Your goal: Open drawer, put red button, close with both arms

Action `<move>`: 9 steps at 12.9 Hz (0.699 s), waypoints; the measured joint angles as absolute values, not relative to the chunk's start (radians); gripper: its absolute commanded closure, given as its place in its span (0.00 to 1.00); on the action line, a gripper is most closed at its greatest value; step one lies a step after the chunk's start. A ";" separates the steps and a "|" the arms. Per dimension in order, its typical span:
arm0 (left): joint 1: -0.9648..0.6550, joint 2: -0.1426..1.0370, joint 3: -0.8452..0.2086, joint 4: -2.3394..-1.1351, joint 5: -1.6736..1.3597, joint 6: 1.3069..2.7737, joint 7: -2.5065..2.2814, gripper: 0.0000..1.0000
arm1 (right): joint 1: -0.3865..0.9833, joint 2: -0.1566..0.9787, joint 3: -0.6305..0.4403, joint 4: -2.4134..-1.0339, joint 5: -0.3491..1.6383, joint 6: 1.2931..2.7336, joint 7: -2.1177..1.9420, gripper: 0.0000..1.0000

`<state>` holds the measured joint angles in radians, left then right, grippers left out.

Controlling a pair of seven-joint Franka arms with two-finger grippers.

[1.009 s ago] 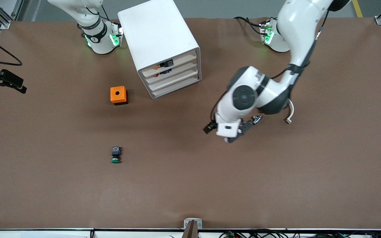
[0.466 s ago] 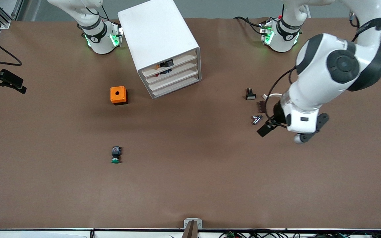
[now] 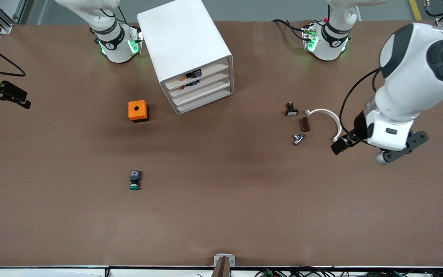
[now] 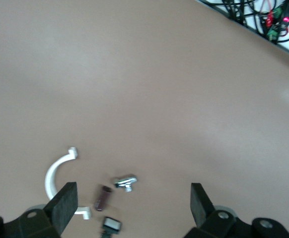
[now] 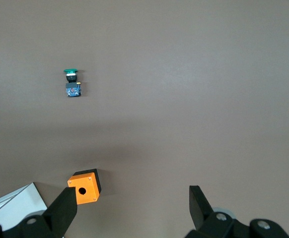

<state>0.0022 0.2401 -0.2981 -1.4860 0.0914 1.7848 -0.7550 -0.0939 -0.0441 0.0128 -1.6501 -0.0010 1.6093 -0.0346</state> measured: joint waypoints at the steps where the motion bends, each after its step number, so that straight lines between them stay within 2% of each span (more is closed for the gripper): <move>1: 0.012 0.228 -0.299 -1.483 0.118 1.767 -0.726 0.00 | -0.094 -0.044 0.013 -1.650 -0.001 1.609 -0.035 0.00; 4: 0.013 0.198 -0.317 -1.476 0.183 1.712 -0.696 0.00 | -0.094 -0.044 0.013 -1.651 -0.001 1.609 -0.035 0.00; 9: 0.013 0.186 -0.321 -1.474 0.186 1.702 -0.669 0.00 | -0.094 -0.044 0.012 -1.651 -0.001 1.609 -0.035 0.00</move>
<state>0.0129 0.1856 -0.3214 -1.4742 0.1862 1.7021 -0.6693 -0.0939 -0.0440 0.0124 -1.6508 -0.0011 1.6093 -0.0346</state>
